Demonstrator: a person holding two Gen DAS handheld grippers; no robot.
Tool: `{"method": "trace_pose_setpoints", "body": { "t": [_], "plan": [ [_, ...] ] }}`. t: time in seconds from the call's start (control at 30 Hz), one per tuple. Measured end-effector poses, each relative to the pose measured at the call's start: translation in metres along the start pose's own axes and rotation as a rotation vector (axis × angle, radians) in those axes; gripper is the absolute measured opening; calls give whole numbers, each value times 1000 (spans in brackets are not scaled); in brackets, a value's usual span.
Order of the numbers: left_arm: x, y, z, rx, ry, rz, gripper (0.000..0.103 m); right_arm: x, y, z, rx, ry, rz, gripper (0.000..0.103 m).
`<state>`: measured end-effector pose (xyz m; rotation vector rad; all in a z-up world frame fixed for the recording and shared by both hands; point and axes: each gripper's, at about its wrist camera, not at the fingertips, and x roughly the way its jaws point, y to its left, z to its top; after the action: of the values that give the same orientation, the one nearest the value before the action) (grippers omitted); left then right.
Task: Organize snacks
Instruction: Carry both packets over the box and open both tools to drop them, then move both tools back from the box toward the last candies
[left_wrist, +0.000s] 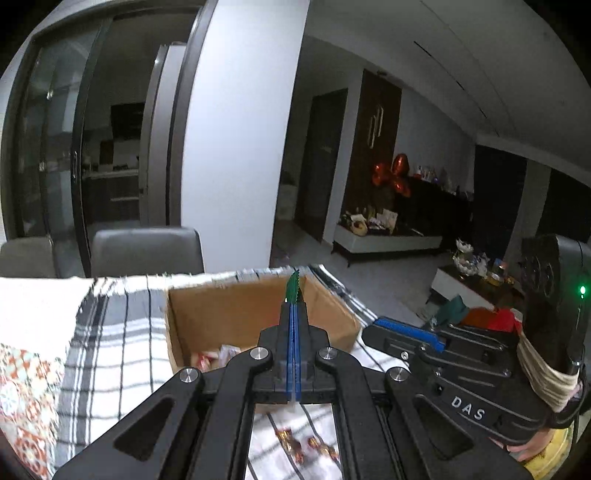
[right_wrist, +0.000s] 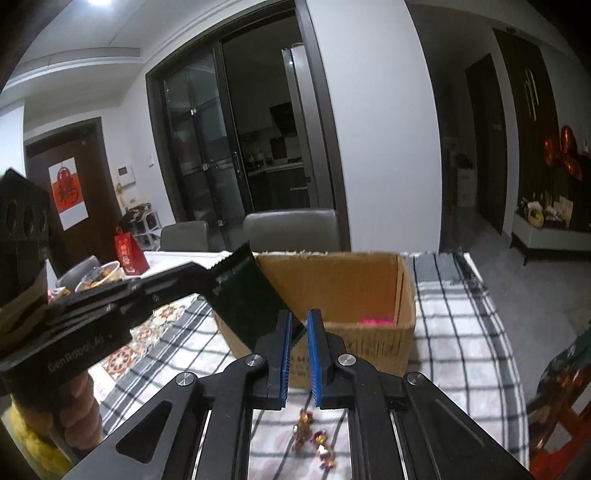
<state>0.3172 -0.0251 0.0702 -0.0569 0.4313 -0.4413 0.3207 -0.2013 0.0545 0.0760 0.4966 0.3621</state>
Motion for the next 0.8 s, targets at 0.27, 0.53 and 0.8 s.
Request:
{"method": "trace_pose_setpoints", "body": {
  "t": [0.27, 0.53, 0.8],
  "plan": [
    [26, 15, 30, 19, -30, 66, 2, 15, -7, 28, 7, -4, -11, 10],
    [49, 18, 28, 62, -18, 197, 40, 32, -18, 26, 29, 32, -33, 11],
    [31, 1, -2, 80, 32, 171, 41, 25, -23, -2, 31, 74, -25, 12]
  ]
}}
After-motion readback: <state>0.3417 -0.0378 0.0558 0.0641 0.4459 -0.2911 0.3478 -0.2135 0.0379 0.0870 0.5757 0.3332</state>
